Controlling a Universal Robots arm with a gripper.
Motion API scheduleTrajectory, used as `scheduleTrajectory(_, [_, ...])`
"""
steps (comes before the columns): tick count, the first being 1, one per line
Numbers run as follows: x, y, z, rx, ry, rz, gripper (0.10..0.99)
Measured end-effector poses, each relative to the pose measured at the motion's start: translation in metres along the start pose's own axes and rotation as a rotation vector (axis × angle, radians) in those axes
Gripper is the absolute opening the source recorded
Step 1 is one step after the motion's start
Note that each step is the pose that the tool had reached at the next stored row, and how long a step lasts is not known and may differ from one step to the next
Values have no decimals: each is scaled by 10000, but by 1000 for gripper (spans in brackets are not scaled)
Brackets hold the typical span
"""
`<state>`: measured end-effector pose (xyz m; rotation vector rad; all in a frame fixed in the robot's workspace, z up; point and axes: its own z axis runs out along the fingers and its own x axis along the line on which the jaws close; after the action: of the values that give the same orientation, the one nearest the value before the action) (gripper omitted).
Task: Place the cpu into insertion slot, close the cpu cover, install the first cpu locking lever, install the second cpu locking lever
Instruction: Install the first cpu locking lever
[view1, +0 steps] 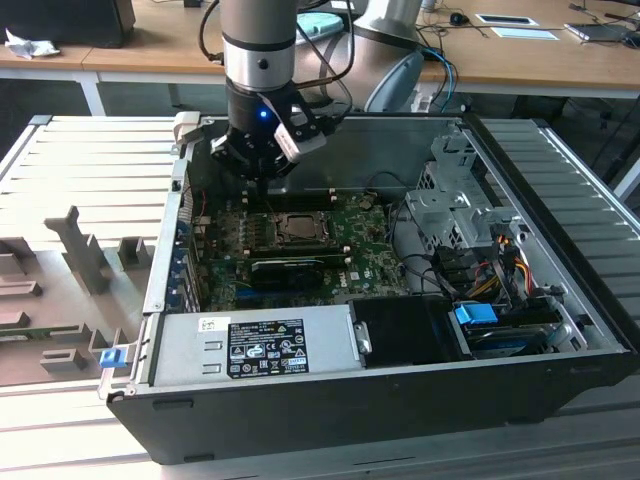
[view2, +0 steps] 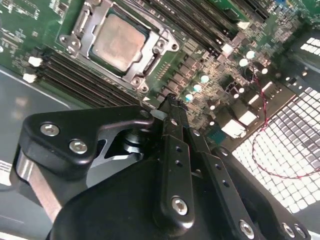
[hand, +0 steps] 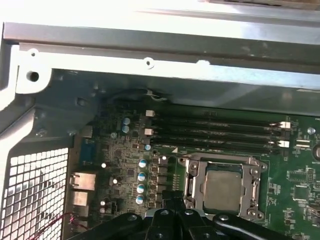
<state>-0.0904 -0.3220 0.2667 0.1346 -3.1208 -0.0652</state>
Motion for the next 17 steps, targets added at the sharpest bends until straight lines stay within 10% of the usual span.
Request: scheduleTrajectory(17, [181,15,49,1,0,-9,106])
